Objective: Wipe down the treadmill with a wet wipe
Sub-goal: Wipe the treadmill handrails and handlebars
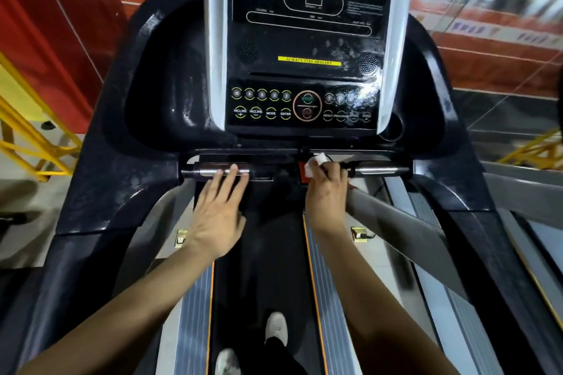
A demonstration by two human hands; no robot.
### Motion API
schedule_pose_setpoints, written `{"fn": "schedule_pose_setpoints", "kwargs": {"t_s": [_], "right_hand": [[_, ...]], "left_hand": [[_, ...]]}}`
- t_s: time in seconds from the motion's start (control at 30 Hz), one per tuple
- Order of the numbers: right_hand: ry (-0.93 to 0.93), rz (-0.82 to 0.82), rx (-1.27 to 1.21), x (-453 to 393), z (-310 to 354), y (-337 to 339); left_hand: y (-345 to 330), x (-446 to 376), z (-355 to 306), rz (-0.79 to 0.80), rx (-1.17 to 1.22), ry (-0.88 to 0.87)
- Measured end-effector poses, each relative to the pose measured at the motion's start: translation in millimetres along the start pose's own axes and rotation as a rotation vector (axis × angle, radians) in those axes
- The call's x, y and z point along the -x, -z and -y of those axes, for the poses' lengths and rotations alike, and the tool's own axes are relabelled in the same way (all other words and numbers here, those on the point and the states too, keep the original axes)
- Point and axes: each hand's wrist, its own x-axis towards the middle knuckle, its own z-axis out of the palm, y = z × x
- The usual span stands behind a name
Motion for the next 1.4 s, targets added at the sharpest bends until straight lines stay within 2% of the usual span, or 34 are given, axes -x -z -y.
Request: {"fn": "schedule_pose_setpoints", "kwargs": {"t_s": [0.1,0.13,0.27,0.3,0.4,0.47,0.6,0.8,0.9,1.0,1.07,1.2,1.4], "right_hand": [[0.250,0.052,0.053,5.5,1.2,-3.2],[0.283,0.070,0.057,2.1,-5.8,-2.0],[0.040,0.046,0.005,-12.0,-31.4,4.6],[0.056,0.046,0.002,-12.5,-29.1,6.2],[0.275,0.041,-0.025,-3.2,-16.4,5.5],[0.337,0.091,-0.050,2.6,-19.3,6.6],[0.123,0.039,-0.052,-7.5,-61.4,7.0],[0.114,-0.060,-0.022,-42.2,-104.0,10.7],[0.105,0.006,-0.027,-40.9,-102.6,-1.6],[0.118,0.141,-0.128,-33.1,-99.0,-11.3],[0.161,0.199,-0.153,-35.3,-108.6,-14.1],[0.254,0.250,-0.026,-48.1,-136.3,-3.7],[0.098,0.143,0.153,-77.1,-188.0,12.7]], "left_hand": [[-2.5,-16.9,-12.2,0.032,-0.020,0.004],[-3.8,-19.7,-13.6,0.050,-0.023,0.016],[-9.3,-20.1,-16.7,0.059,-0.028,0.042],[-9.6,-20.6,-18.5,0.054,-0.026,0.045],[-9.4,-20.7,-26.7,0.048,-0.016,0.087],[-10.0,-21.1,-34.1,0.034,-0.009,0.127],[-10.3,-25.7,-49.2,0.029,0.011,0.219],[-13.9,-30.9,-63.7,0.026,0.013,0.303],[-17.2,-30.8,-68.6,0.021,0.014,0.327],[-18.3,-31.5,-74.3,-0.013,0.029,0.352],[-20.1,-33.5,-80.3,-0.017,0.046,0.330],[-20.5,-44.5,-93.6,-0.059,0.131,0.245],[-10.0,-61.1,-124.2,-0.136,0.152,0.093]]}}
